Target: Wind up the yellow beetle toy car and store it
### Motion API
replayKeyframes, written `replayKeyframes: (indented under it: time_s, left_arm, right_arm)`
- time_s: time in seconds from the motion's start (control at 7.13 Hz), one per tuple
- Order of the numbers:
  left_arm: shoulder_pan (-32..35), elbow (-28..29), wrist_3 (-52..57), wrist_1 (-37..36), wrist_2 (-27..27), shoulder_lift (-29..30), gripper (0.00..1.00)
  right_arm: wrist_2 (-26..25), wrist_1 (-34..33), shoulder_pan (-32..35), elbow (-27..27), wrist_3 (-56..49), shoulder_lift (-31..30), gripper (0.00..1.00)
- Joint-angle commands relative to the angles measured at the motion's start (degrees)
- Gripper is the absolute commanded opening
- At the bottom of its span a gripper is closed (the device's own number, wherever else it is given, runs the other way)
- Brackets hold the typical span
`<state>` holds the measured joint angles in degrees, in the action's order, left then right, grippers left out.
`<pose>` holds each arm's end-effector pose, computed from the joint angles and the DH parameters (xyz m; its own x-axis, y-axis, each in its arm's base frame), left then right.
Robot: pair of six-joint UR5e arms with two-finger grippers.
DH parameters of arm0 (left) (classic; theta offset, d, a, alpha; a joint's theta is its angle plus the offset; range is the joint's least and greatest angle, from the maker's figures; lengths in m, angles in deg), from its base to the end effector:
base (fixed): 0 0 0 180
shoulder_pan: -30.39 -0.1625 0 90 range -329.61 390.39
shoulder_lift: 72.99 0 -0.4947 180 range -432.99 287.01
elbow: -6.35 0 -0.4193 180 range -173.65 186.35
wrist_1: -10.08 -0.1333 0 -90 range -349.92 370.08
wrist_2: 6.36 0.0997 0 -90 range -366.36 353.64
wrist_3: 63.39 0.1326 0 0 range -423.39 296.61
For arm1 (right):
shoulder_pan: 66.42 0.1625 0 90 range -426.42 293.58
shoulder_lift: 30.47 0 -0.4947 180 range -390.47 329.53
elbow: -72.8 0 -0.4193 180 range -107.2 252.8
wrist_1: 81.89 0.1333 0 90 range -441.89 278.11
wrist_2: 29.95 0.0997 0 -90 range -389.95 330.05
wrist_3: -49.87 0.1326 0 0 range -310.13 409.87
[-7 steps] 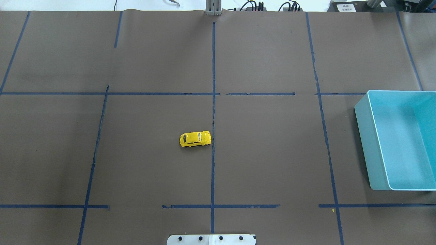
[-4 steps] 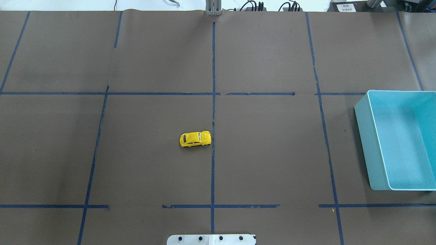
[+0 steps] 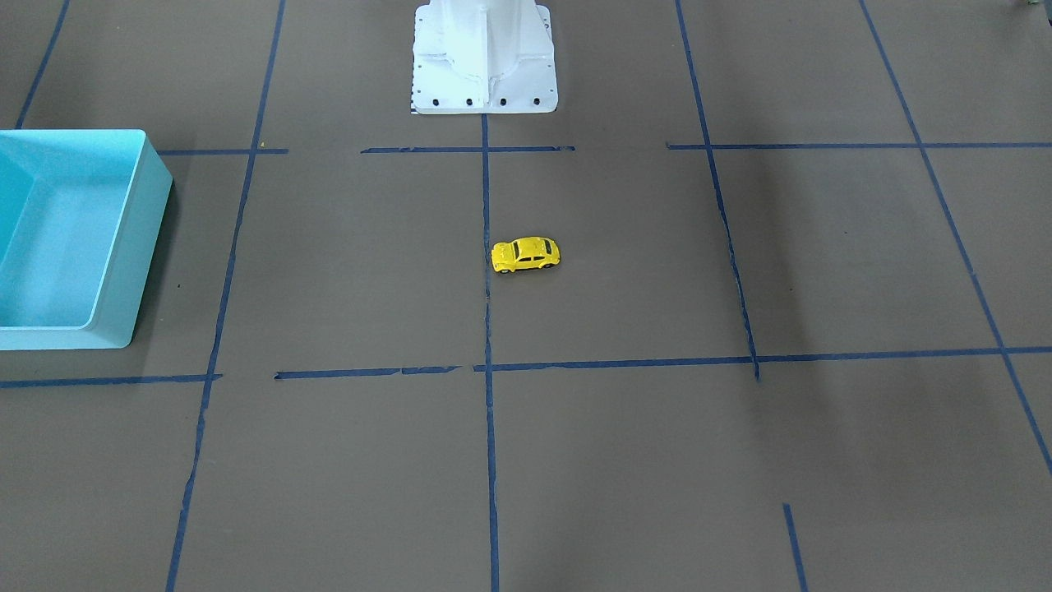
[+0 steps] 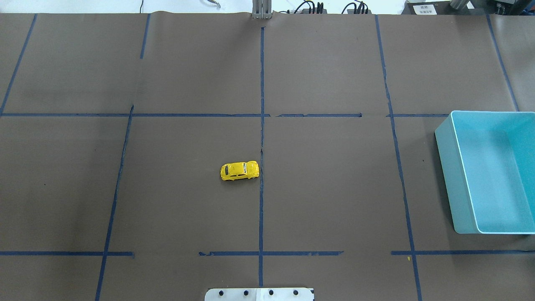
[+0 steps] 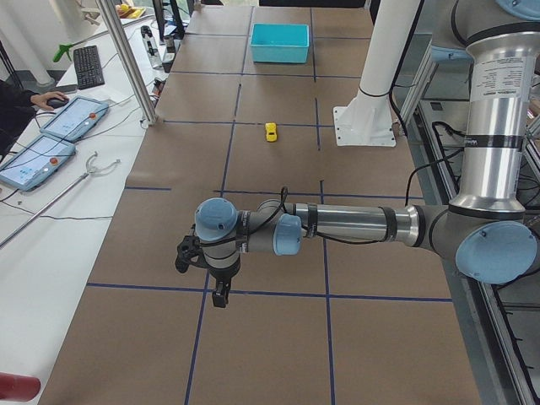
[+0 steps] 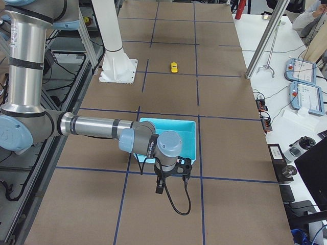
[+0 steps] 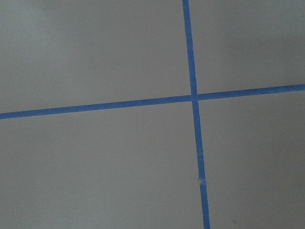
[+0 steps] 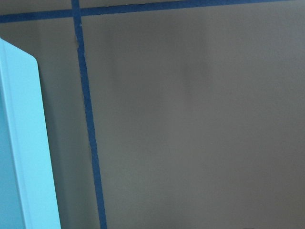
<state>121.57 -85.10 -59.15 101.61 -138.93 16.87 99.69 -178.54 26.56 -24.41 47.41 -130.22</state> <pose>-0.0543 -0.5214 0.7402 0.7365 0.0921 -0.6701 -0.0340 0.9945 0.0994 0.0703 -0.4141 0.7854 0.7652 0.0993 0.6360 -0.0185 0.9910 -0.1325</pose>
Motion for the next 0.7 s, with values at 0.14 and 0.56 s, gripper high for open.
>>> replayKeyframes:
  time_s: [0.14,0.56]
  left_arm:
    - [-0.04,0.13,0.15,-0.11,-0.23,0.23,1.0]
    - [-0.3,-5.45,1.72,-0.81,-0.49,-0.21,1.0]
  right_arm:
    - [0.0,0.06,0.0,0.0,0.0,0.0,1.0]
    - [0.18,0.06,0.0,-0.09,0.09,0.09,1.0]
